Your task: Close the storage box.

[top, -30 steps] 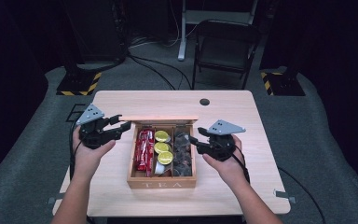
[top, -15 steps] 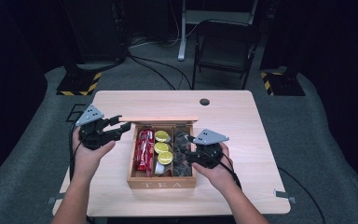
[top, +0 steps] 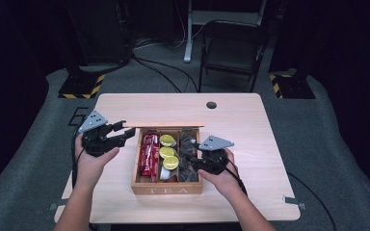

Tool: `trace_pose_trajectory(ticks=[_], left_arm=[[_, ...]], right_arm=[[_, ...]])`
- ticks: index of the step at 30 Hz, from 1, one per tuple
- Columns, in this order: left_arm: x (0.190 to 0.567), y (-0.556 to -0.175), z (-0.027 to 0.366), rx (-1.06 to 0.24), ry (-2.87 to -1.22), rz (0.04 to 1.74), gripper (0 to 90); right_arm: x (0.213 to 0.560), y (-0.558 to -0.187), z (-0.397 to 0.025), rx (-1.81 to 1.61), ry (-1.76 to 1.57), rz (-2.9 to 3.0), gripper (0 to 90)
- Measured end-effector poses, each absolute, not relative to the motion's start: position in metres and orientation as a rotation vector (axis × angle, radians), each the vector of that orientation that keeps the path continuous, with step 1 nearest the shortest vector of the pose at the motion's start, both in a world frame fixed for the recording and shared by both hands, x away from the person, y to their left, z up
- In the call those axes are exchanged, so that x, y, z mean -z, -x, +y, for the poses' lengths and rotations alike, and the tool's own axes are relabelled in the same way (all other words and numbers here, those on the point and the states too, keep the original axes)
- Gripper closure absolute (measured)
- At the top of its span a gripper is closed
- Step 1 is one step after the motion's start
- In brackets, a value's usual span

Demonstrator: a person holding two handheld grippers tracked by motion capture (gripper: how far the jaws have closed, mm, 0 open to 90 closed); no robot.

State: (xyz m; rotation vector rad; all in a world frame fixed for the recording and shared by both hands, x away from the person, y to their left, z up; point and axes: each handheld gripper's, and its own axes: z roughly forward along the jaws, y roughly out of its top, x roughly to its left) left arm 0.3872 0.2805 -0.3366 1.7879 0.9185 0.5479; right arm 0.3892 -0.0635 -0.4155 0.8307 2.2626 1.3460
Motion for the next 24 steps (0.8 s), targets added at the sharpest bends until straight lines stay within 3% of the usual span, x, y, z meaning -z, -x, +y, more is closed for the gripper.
trace_pose_trajectory(ticks=[15,24], left_arm=[[0.339,-0.384,0.280,-0.554,-1.790,0.919,51.5],[0.339,-0.383,0.280,-0.554,-1.801,0.916,51.5]], right_arm=[[0.444,-0.399,-0.062,-1.311,-0.845,2.347,52.6],[0.453,-0.402,-0.056,-1.298,-0.851,2.393,46.3]])
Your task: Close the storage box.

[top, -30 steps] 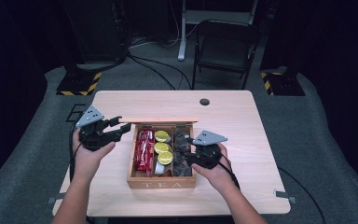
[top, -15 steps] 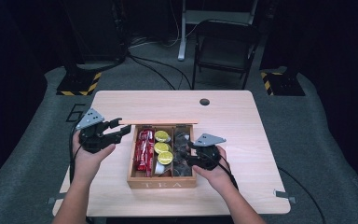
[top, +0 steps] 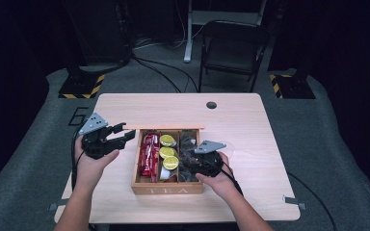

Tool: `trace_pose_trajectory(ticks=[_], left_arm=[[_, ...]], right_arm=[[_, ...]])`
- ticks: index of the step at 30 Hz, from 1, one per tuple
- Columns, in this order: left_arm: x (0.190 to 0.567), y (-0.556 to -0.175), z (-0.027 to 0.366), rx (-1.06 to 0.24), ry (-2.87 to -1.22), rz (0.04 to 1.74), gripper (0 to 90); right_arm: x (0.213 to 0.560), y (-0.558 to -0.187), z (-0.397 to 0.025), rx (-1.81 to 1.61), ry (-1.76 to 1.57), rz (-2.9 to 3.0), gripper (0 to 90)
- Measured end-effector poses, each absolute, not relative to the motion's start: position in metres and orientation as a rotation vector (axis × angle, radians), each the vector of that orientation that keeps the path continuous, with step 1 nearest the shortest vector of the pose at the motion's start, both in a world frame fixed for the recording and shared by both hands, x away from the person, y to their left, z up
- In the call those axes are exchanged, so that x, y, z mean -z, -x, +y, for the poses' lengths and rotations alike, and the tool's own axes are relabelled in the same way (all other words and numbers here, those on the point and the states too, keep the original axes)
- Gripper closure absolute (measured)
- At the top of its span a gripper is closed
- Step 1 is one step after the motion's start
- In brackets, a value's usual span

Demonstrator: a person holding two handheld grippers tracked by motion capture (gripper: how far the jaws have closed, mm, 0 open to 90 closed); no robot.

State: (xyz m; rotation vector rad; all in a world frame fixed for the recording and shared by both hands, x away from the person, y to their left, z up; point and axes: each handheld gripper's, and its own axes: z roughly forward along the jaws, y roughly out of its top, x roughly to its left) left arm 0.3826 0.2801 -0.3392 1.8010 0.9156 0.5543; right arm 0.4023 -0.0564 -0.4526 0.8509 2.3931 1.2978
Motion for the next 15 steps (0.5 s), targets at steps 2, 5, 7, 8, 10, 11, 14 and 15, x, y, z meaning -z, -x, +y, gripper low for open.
trace_pose_trajectory(ticks=[2,5,7,8,10,11,14,15], left_arm=[[0.339,-0.382,0.280,-0.554,-1.802,0.917,51.5],[0.339,-0.382,0.280,-0.549,-1.804,0.916,51.5],[0.340,-0.381,0.280,-0.550,-1.802,0.918,51.5],[0.340,-0.381,0.280,-0.550,-1.802,0.918,51.5],[0.340,-0.381,0.280,-0.551,-1.800,0.920,51.5],[0.340,-0.381,0.280,-0.553,-1.799,0.921,51.4],[0.341,-0.380,0.279,-0.556,-1.802,0.921,51.5],[0.341,-0.380,0.279,-0.557,-1.804,0.920,51.4]], right_arm=[[0.454,-0.403,-0.055,-1.303,-0.865,2.402,44.6],[0.457,-0.405,-0.055,-1.290,-0.848,2.420,44.2],[0.460,-0.407,-0.053,-1.277,-0.850,2.428,44.0],[0.460,-0.407,-0.053,-1.277,-0.850,2.428,44.0],[0.461,-0.407,-0.052,-1.270,-0.849,2.432,44.0],[0.462,-0.407,-0.051,-1.260,-0.855,2.447,44.9],[0.463,-0.408,-0.049,-1.238,-0.835,2.459,46.4],[0.464,-0.409,-0.048,-1.214,-0.803,2.464,47.1]])
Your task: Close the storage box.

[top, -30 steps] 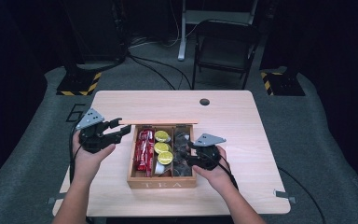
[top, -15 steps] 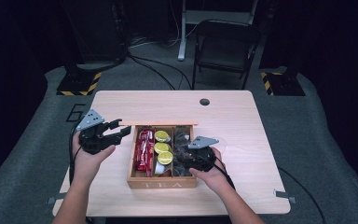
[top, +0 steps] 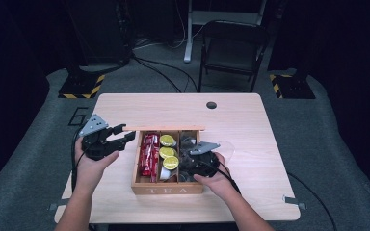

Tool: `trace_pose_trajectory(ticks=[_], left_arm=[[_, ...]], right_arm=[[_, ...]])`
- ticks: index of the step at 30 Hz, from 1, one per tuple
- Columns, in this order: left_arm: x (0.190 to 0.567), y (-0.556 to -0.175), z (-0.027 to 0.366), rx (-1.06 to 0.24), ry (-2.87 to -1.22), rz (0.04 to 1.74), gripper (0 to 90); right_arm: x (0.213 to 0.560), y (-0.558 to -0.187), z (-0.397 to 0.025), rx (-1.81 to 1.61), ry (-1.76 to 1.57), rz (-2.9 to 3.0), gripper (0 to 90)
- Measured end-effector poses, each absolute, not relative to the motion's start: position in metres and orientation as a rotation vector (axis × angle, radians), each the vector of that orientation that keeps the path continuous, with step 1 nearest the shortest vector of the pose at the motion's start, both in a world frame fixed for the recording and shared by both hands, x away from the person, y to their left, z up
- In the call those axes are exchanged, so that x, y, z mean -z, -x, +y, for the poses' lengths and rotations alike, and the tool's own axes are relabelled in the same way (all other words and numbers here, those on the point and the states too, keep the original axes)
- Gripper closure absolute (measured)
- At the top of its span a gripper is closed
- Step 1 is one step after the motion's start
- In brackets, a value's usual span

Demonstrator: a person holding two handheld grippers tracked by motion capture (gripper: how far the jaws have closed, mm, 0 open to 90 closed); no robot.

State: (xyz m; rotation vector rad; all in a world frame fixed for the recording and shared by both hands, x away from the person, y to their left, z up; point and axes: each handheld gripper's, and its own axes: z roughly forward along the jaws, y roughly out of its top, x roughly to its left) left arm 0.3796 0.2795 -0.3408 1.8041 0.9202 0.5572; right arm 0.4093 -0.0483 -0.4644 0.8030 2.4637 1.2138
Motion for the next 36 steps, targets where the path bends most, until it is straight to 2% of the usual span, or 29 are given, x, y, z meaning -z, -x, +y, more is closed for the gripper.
trace_pose_trajectory(ticks=[5,10,24,30,36], left_arm=[[0.3412,-0.3790,0.2792,-0.558,-1.804,0.921,51.5],[0.3415,-0.3786,0.2791,-0.560,-1.802,0.922,51.5],[0.3416,-0.3785,0.2796,-0.554,-1.802,0.922,51.5],[0.3417,-0.3785,0.2797,-0.554,-1.800,0.923,51.5],[0.3417,-0.3784,0.2798,-0.554,-1.799,0.923,51.5]], right_arm=[[0.4665,-0.4095,-0.0457,-1.202,-0.835,2.467,47.7],[0.4682,-0.4118,-0.0456,-1.191,-0.820,2.486,52.5],[0.4674,-0.4115,-0.0458,-1.163,-0.799,2.510,82.9],[0.4661,-0.4084,-0.0441,-1.181,-0.801,2.517,89.5],[0.4627,-0.4082,-0.0463,-1.213,-0.789,2.508,90.0]])
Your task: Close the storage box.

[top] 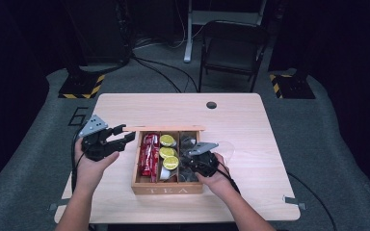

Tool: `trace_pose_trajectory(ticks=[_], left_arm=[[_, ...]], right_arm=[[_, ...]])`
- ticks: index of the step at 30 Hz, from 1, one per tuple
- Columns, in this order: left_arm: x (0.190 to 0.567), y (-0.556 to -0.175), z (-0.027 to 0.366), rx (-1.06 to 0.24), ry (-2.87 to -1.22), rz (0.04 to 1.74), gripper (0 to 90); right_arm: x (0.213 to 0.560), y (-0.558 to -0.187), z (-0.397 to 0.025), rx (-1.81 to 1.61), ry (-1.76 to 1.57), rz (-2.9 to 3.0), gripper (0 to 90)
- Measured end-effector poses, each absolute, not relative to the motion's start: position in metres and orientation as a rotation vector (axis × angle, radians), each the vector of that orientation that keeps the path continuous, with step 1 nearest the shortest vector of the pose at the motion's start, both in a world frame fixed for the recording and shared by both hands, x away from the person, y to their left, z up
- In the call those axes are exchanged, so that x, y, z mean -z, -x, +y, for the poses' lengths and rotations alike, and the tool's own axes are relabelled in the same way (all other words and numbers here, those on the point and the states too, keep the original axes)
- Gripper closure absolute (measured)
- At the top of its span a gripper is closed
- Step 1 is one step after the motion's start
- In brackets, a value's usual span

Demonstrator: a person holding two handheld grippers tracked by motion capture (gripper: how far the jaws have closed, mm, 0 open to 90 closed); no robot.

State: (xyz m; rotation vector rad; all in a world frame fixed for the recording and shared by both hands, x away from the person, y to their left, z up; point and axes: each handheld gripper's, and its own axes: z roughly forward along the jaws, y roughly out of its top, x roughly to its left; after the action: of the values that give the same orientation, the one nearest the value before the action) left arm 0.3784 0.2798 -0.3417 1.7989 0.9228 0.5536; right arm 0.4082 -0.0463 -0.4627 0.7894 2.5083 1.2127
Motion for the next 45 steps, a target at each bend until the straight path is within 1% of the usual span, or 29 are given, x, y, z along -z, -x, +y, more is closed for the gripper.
trace_pose_trajectory(ticks=[6,25,45], left_arm=[[0.342,-0.378,0.280,-0.554,-1.797,0.923,51.5],[0.341,-0.381,0.281,-0.544,-1.786,0.922,51.6],[0.340,-0.385,0.282,-0.541,-1.771,0.915,51.5]], right_arm=[[0.455,-0.405,-0.050,-1.288,-0.815,2.478,90.0],[0.433,-0.396,-0.059,-1.362,-0.790,2.411,90.0],[0.415,-0.398,-0.101,-1.360,-0.901,2.285,90.0]])
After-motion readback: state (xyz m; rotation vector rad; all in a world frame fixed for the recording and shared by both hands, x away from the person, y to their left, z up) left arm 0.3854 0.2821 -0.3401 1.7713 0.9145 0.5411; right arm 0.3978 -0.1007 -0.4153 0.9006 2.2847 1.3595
